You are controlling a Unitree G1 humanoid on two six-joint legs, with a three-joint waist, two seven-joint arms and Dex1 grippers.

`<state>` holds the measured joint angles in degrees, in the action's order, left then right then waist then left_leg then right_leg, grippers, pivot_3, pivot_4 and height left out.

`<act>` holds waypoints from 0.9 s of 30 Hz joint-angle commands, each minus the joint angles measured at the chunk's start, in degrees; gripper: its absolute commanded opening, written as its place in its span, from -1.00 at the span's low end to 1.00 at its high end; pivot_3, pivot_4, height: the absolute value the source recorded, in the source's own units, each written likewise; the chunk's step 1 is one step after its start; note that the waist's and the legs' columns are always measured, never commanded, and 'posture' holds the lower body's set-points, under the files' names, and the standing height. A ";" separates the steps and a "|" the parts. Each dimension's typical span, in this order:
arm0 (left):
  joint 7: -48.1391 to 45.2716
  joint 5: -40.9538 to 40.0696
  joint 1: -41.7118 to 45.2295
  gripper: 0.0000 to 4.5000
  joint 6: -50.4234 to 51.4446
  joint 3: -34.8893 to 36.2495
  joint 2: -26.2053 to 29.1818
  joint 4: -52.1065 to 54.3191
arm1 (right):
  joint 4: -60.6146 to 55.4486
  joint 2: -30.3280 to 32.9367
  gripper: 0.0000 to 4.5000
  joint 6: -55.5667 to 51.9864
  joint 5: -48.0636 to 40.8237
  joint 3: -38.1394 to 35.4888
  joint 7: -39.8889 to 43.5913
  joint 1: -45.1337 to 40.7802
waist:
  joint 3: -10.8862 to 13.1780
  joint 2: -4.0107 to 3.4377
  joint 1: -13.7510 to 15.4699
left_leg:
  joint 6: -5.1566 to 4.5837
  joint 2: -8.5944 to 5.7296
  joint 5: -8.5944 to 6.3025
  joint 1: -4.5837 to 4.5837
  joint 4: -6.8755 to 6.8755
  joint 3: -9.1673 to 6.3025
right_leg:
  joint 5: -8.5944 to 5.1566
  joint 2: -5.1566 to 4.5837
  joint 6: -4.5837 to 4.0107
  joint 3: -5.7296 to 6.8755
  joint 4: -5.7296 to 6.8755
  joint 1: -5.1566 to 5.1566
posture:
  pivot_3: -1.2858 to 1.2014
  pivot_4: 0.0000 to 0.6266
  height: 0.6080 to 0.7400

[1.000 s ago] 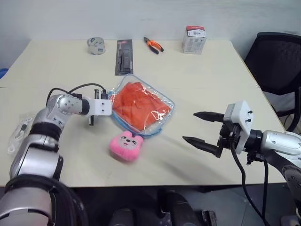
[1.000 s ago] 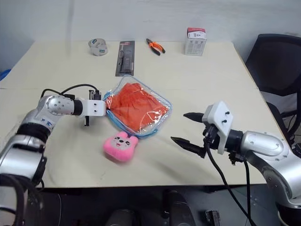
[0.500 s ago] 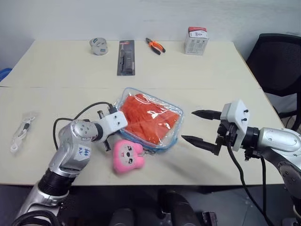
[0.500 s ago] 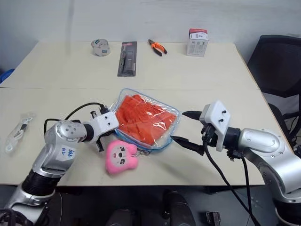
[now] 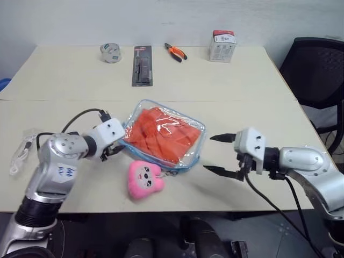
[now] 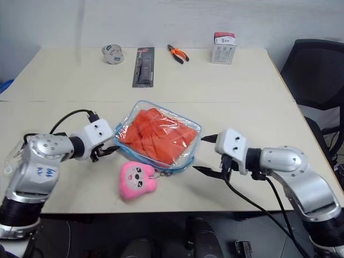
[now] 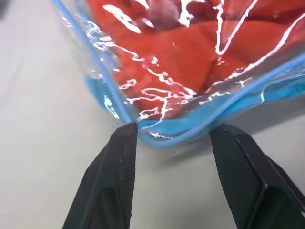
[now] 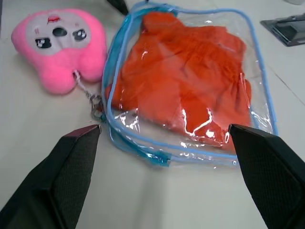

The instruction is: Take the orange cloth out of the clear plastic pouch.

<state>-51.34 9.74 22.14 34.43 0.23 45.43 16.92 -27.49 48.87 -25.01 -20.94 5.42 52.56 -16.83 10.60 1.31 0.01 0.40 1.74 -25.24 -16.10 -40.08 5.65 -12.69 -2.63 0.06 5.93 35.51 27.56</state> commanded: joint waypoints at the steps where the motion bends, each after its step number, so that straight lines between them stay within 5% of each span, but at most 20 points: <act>1: -5.58 -8.17 -0.33 0.11 -12.04 3.81 1.32 -2.04 | 1.73 -1.08 1.00 5.72 5.78 4.41 1.18 -1.94 | 0.00 0.00 0.03 | 0.00 0.00 0.00 -0.01 0.00 0.00 | 0.00 0.00 0.00 0.02 0.00 0.01 | 0.03 -0.52 1.00; 9: -20.14 -19.13 -0.99 0.11 -25.88 2.99 7.78 -6.05 | 8.24 -6.80 1.00 11.94 13.71 11.76 1.56 -6.51 | 0.01 -0.02 -0.12 | 0.05 0.00 0.02 -0.04 -0.04 0.01 | 0.00 0.03 -0.01 0.14 0.07 0.00 | 0.03 -0.52 1.00; 12: -23.86 -20.13 -1.54 0.11 -28.34 0.82 9.32 -5.64 | 10.39 -8.56 0.73 13.23 15.30 13.27 2.26 -7.46 | 0.03 -0.05 -0.11 | 0.06 0.01 0.03 -0.04 -0.04 0.04 | -0.01 0.07 -0.02 0.14 0.10 0.00 | 0.03 -0.52 1.00; 23: -30.81 -18.23 2.19 0.11 -38.89 -8.45 8.00 -6.29 | 14.58 -9.16 -0.98 18.10 18.76 14.34 5.70 -7.88 | 0.03 -0.05 -0.04 | 0.07 0.00 0.03 -0.07 -0.04 0.45 | -0.02 0.12 -0.03 0.16 0.09 -0.03 | 0.03 -0.52 1.00; 27: -30.89 -13.07 4.16 0.11 -46.97 -13.49 6.14 -10.35 | 15.09 -8.96 -1.00 19.13 19.24 13.88 7.07 -7.91 | 0.03 -0.05 -0.03 | 0.07 -0.02 0.03 -0.04 -0.04 0.48 | -0.02 0.13 -0.03 0.13 0.07 -0.06 | 0.03 -0.52 1.00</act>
<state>-82.01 -5.31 25.85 -9.35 -11.49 51.89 7.65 -11.76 39.37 -7.02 -1.49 20.04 58.95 -24.29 10.63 1.26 -0.02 0.47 1.72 -25.21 -16.14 -40.13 6.13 -12.71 -2.50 0.03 6.07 35.60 27.50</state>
